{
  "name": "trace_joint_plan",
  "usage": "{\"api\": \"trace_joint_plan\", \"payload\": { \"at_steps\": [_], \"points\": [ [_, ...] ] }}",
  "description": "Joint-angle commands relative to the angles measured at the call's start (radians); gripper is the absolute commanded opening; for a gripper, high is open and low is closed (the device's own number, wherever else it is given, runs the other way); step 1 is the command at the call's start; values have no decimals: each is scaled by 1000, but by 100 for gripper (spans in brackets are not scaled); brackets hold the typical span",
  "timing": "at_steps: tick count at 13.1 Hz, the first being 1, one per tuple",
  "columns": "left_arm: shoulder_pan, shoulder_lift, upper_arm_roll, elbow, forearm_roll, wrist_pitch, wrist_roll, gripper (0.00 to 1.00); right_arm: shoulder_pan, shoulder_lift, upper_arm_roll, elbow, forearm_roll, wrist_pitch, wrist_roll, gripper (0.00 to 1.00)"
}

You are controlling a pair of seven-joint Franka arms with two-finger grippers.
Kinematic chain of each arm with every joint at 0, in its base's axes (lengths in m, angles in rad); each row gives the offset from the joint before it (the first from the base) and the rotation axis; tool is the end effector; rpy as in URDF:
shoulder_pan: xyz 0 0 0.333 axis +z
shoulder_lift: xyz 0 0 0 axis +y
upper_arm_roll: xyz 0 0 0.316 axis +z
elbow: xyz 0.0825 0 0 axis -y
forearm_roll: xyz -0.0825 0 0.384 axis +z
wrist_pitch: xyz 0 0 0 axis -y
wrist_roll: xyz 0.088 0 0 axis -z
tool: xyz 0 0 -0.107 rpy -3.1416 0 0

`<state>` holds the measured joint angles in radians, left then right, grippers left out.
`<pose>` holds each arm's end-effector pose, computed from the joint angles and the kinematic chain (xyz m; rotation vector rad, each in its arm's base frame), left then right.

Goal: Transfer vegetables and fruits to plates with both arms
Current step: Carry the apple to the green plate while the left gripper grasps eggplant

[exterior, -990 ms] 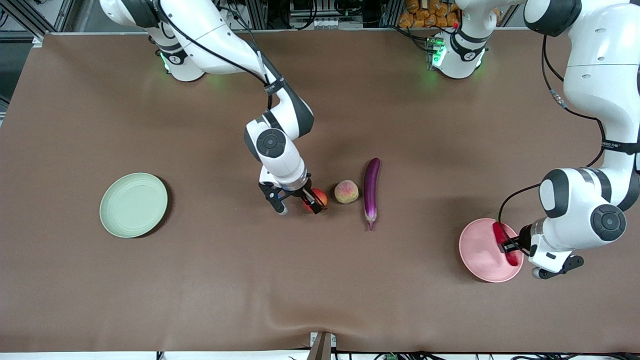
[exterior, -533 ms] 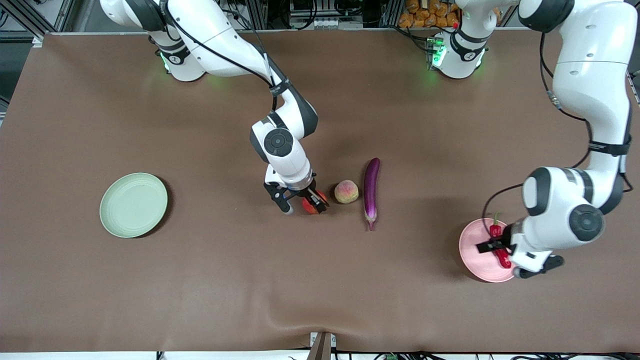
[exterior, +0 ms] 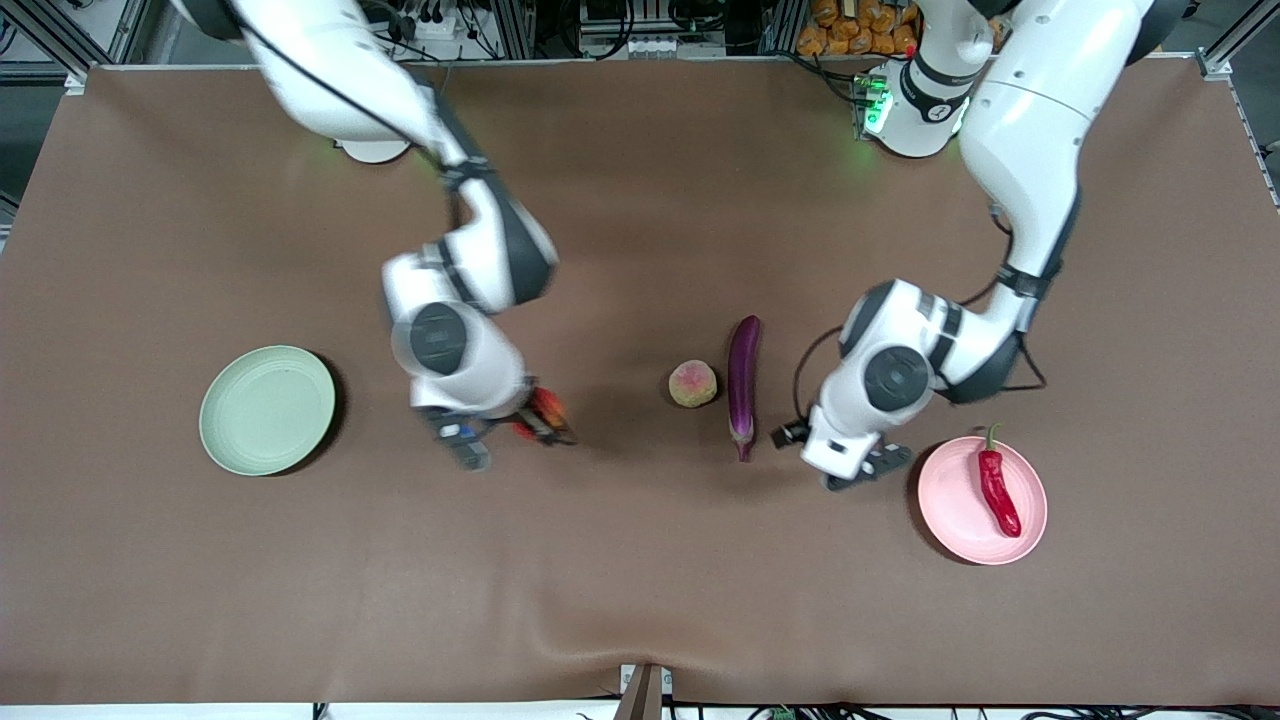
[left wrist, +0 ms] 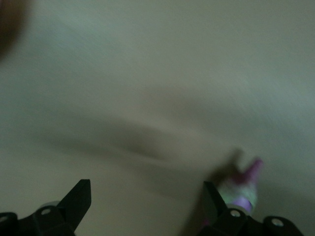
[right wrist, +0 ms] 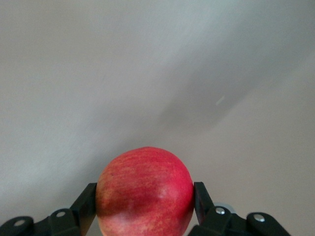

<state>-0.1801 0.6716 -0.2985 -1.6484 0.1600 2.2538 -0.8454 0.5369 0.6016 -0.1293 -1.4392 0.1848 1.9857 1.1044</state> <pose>0.6178 -0.2891 0.2314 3.0701 0.4980 -0.1001 0.6395 0.3064 0.3377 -2.8849 1.1438 0.1553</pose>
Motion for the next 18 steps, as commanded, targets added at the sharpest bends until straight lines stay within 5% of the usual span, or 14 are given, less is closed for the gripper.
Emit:
{"api": "trace_joint_plan", "payload": {
  "at_steps": [1, 7, 9, 12, 14, 15, 16, 17, 18],
  "points": [
    [-28, -61, -25, -116, 23, 88, -20, 100, -139, -152, 23, -157, -8, -27, -287, 0],
    [-96, -24, -24, -142, 23, 176, -69, 100, -443, -279, 22, -424, -11, 23, -894, 0],
    [-98, -8, -22, -142, 23, 179, -89, 69, -518, -283, 22, -519, -13, 135, -1045, 0],
    [-101, 6, -21, -159, 23, 204, -89, 55, -626, -270, 22, -618, -13, 258, -1245, 0],
    [-88, 2, -22, -166, 23, 214, -90, 12, -675, -261, 23, -627, -13, 260, -1293, 0],
    [-75, -21, -24, -171, 24, 207, -89, 0, -681, -249, 23, -629, -11, 262, -1298, 0],
    [-52, -65, -24, -169, 24, 185, -80, 0, -683, -244, 23, -629, -10, 265, -1298, 0],
    [-9, -108, -25, -162, 24, 123, -64, 0, -686, -232, 23, -627, -8, 266, -1298, 7],
    [32, -151, -27, -153, 24, 52, -13, 0, -686, -227, 23, -627, -7, 268, -1298, 34]
  ]
}}
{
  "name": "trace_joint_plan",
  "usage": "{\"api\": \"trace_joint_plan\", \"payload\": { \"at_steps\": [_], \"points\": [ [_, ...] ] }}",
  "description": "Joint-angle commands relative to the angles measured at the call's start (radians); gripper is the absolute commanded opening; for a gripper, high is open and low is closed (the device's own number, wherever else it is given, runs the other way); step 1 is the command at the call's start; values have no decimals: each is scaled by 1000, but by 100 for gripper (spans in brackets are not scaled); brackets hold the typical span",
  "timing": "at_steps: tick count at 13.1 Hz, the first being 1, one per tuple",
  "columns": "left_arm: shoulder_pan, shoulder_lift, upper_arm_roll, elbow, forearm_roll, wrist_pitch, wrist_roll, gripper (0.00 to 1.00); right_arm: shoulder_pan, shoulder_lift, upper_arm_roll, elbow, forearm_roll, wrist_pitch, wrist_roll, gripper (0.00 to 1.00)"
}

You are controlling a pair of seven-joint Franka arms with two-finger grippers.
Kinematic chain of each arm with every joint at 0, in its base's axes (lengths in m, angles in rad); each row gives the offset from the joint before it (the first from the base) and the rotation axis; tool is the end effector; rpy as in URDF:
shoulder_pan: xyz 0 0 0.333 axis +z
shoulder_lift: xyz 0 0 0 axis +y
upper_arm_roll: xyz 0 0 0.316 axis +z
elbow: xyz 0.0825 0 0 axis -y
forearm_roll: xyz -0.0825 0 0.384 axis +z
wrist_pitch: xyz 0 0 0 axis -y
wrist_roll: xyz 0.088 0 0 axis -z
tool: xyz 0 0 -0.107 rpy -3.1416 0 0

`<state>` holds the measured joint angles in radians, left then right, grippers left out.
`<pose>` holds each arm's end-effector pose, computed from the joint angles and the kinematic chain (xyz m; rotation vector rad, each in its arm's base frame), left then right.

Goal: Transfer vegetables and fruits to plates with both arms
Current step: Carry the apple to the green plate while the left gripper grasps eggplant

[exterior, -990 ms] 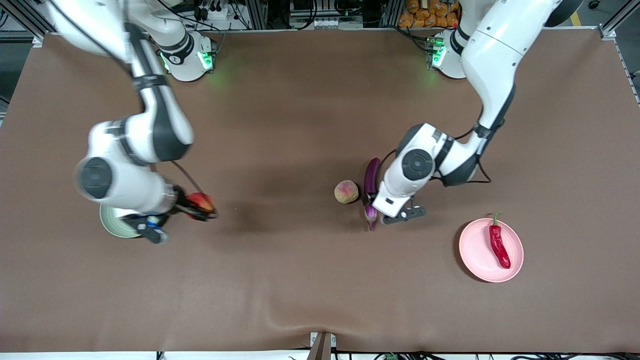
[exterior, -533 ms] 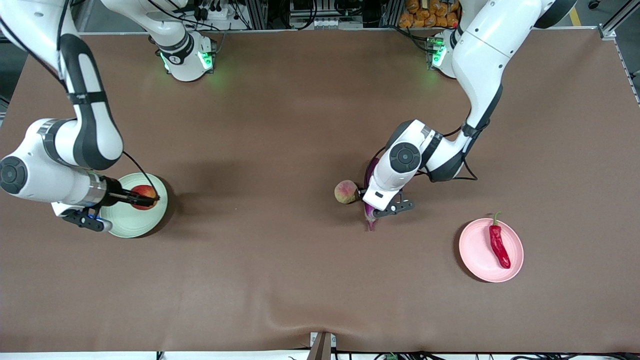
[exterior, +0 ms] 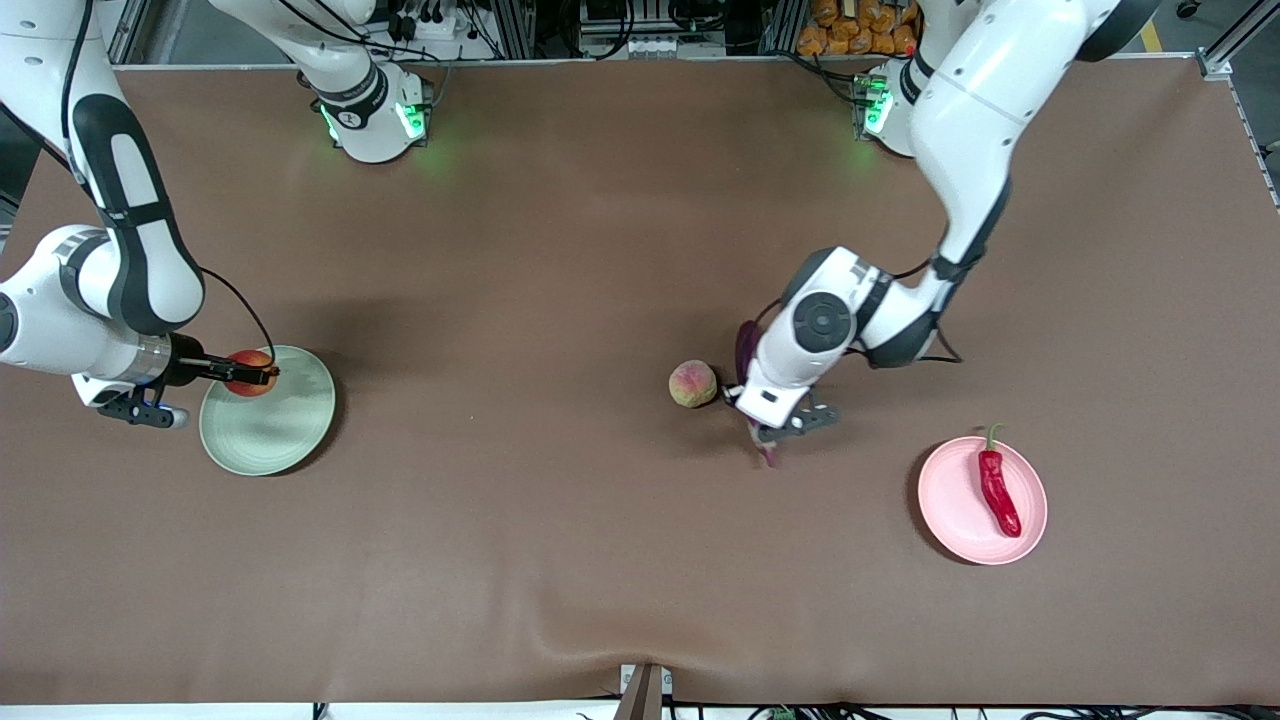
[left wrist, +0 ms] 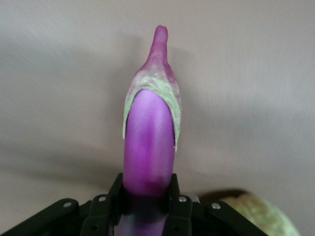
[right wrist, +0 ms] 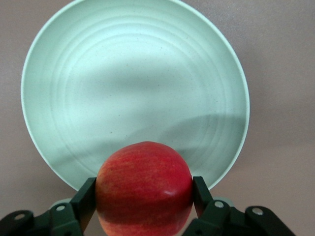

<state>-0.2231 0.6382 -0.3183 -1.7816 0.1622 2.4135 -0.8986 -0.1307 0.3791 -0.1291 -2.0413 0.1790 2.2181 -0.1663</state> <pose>0.5755 -0.3253 0.2145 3.0282 0.4559 -0.0417 0.5568 -0.1412 0.2414 -2.9908 0.3173 0.2628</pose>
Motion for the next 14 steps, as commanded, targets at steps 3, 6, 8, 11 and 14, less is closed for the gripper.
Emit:
{"api": "trace_joint_plan", "payload": {
  "at_steps": [3, 6, 8, 11, 14],
  "points": [
    [270, -158, -7, 33, 19, -157, 310, 0, -24, 3, 25, -22, 5, 28, -22, 100],
    [418, -54, -4, 184, 10, -163, 525, 0, -12, -32, 32, 10, 40, -76, -10, 100],
    [458, 27, 5, 272, 11, -166, 544, 0, 32, -51, 32, 53, 143, -170, 90, 100],
    [472, 101, 7, 356, -21, -165, 534, 0, 176, -63, 34, 125, 149, -230, 395, 100],
    [470, 145, 7, 399, -30, -152, 531, 0, 325, -59, 34, 179, 161, -222, 675, 100]
  ]
}}
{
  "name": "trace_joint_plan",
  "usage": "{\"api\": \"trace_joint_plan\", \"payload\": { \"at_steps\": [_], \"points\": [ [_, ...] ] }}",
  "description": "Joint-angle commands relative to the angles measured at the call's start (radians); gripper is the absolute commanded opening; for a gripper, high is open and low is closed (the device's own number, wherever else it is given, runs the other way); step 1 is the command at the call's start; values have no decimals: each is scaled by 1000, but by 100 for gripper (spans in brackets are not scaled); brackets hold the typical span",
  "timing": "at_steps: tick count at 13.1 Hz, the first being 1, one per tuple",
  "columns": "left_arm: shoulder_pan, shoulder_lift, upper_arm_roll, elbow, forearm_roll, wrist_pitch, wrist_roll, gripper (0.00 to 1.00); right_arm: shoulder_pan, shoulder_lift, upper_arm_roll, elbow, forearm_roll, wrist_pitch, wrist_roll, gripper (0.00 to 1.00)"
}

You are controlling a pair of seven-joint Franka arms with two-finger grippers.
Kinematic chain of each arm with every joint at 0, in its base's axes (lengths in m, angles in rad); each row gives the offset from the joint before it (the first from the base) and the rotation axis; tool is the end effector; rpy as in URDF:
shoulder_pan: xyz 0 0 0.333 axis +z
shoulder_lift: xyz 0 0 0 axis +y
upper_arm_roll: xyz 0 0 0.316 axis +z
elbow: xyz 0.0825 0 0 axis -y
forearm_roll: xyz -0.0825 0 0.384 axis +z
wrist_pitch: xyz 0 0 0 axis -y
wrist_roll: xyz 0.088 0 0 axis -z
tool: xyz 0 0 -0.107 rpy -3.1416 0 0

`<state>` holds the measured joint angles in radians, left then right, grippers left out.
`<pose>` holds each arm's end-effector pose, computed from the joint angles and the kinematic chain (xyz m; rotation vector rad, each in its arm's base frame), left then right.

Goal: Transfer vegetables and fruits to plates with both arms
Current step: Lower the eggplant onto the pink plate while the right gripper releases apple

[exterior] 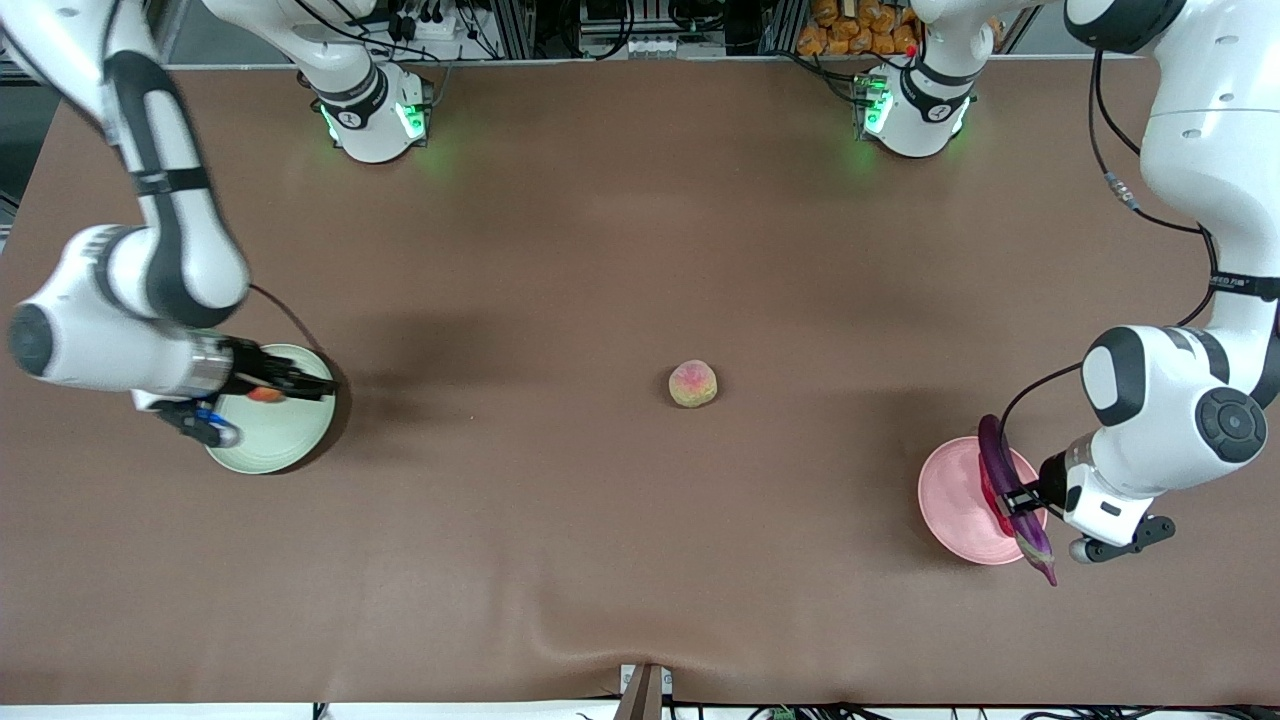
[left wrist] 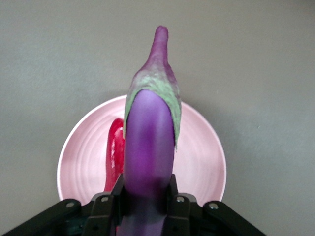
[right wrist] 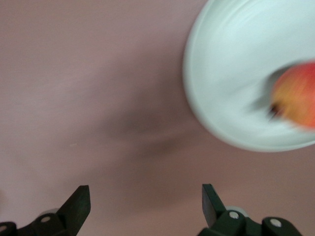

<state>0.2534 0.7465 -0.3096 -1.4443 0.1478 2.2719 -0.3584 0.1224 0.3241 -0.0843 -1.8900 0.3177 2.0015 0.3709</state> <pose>0.7339 0.0076 0.2720 2.9954 0.4575 0.1474 0.5995 0.0441 0.3214 -2.8305 0.7156 0.3731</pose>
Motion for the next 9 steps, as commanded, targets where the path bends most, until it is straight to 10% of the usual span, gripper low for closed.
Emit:
{"api": "trace_joint_plan", "payload": {
  "at_steps": [1, 7, 9],
  "points": [
    [-6, 63, 0, 79, -14, 4, -8, 0, 130, 1, -11, 55, 47, -4, 229, 100],
    [-45, 67, -2, 85, -13, 21, -92, 100, 501, 107, -12, 150, 58, 268, 855, 100],
    [-45, 35, -3, 82, -2, -11, -91, 100, 587, 202, -12, 219, 51, 393, 1046, 100]
  ]
}}
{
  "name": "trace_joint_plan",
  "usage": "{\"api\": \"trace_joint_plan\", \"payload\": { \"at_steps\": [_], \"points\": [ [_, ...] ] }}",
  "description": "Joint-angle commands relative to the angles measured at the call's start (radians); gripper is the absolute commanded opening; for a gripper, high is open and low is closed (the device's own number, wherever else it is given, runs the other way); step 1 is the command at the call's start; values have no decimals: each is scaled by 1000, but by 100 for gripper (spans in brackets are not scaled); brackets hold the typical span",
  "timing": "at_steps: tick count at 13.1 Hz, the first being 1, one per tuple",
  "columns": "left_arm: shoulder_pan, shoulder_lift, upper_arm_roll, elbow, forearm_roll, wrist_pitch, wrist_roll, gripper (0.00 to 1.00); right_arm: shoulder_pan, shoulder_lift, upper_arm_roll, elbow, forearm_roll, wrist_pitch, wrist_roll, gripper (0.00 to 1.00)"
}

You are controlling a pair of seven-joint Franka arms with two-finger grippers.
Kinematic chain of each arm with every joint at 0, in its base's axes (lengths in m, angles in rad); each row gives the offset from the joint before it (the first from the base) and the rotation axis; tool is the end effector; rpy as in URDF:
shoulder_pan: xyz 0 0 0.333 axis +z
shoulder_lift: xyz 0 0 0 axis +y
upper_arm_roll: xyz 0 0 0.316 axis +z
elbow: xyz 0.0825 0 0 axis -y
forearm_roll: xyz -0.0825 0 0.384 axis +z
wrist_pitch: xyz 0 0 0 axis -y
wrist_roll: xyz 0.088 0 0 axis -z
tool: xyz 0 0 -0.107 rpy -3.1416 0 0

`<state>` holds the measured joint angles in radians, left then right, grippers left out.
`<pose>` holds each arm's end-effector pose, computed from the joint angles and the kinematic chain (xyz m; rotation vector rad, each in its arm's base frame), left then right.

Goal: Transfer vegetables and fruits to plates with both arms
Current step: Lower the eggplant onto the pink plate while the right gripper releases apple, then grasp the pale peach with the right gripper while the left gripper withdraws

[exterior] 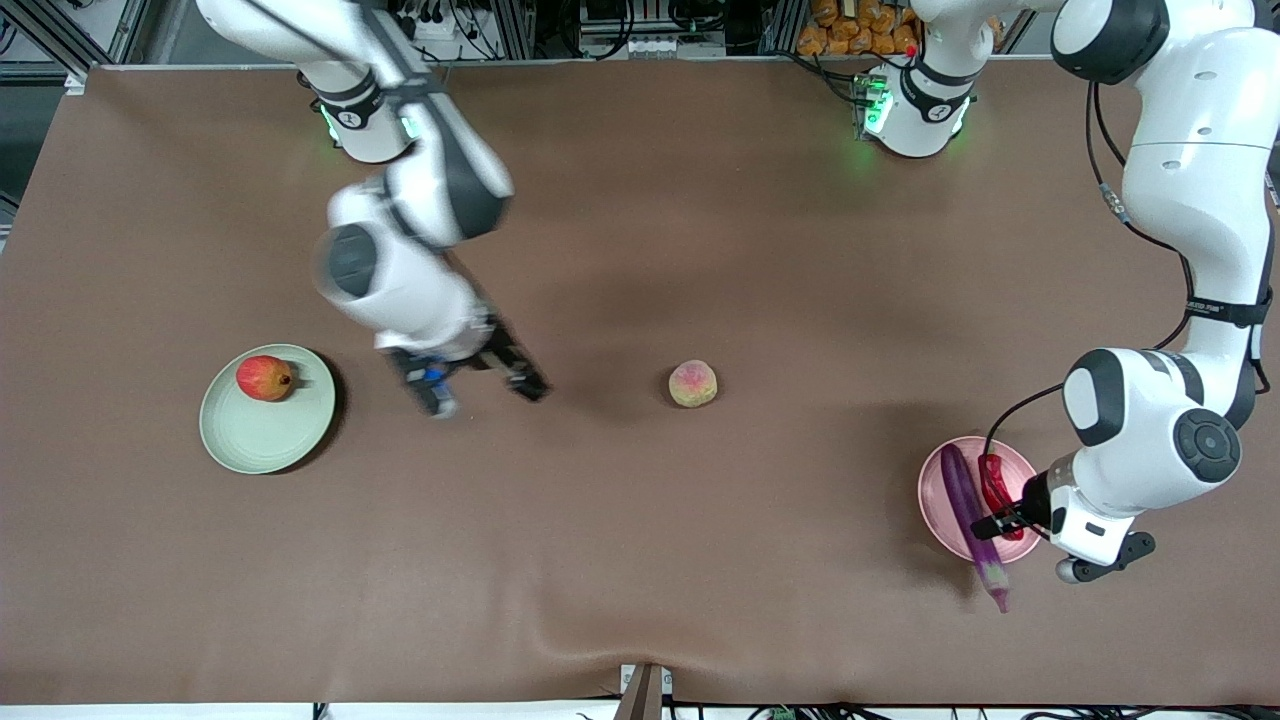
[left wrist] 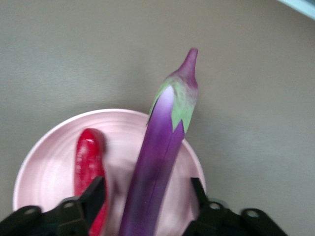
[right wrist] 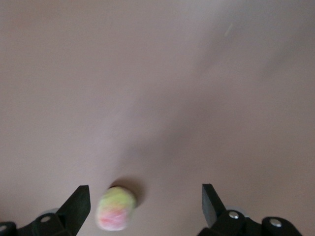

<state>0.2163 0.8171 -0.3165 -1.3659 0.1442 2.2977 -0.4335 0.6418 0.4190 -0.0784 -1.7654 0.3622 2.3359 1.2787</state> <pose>0.7504 -0.0169 0.2602 2.9448 0.5321 0.1811 0.5600 0.3663 0.3434 -2.5561 1.2952 0.1513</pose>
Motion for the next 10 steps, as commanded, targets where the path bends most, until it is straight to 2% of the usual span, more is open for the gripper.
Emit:
{"api": "trace_joint_plan", "payload": {
  "at_steps": [1, 3, 4, 6, 8, 10],
  "points": [
    [-6, -59, 4, 4, 17, -85, -8, 100, 97, 160, -20, 154, 3, 62, 209, 100],
    [-5, -154, -6, -5, 60, -191, -4, 100, 157, 297, -30, 326, -23, 59, 373, 100],
    [-6, -209, -7, -5, 61, -257, 1, 100, 163, 347, -29, 389, -73, 57, 446, 100],
    [-6, -320, -22, -4, 60, -369, 65, 100, 192, 440, -29, 472, -147, 66, 551, 100],
    [2, -433, -39, -1, 55, -466, 159, 100, 217, 518, -34, 547, -166, 68, 580, 100],
    [5, -525, -44, -1, 31, -562, 168, 100, 232, 546, -34, 560, -169, 88, 606, 100]
  ]
}}
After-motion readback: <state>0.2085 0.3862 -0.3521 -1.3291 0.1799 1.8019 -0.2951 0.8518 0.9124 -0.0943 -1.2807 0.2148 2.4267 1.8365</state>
